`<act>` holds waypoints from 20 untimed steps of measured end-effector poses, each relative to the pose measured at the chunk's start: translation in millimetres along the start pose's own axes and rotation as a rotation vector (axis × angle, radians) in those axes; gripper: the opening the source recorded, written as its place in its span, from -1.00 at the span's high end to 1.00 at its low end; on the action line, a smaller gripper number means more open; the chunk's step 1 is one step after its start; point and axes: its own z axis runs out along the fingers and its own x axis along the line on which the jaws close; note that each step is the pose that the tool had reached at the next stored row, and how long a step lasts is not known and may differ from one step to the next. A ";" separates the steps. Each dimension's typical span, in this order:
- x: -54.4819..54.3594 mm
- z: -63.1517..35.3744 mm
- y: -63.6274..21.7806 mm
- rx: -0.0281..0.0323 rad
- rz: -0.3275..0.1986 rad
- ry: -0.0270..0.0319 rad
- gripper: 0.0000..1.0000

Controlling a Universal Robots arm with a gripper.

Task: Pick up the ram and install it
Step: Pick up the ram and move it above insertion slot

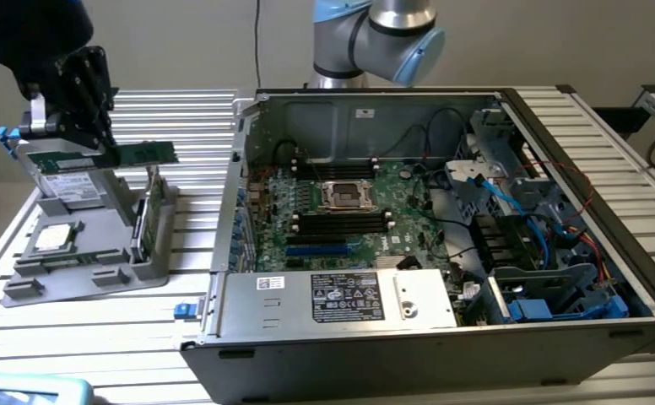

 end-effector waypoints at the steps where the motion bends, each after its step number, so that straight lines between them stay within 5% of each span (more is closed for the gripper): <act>1: 0.3 -0.2 -4.5 0.0002 0.000 -0.0035 0.69; 11: 2.8 -2.9 -49.9 0.0023 0.000 -0.0417 0.69; 20: 5.3 -4.8 -91.1 0.0054 -0.001 -0.0952 0.69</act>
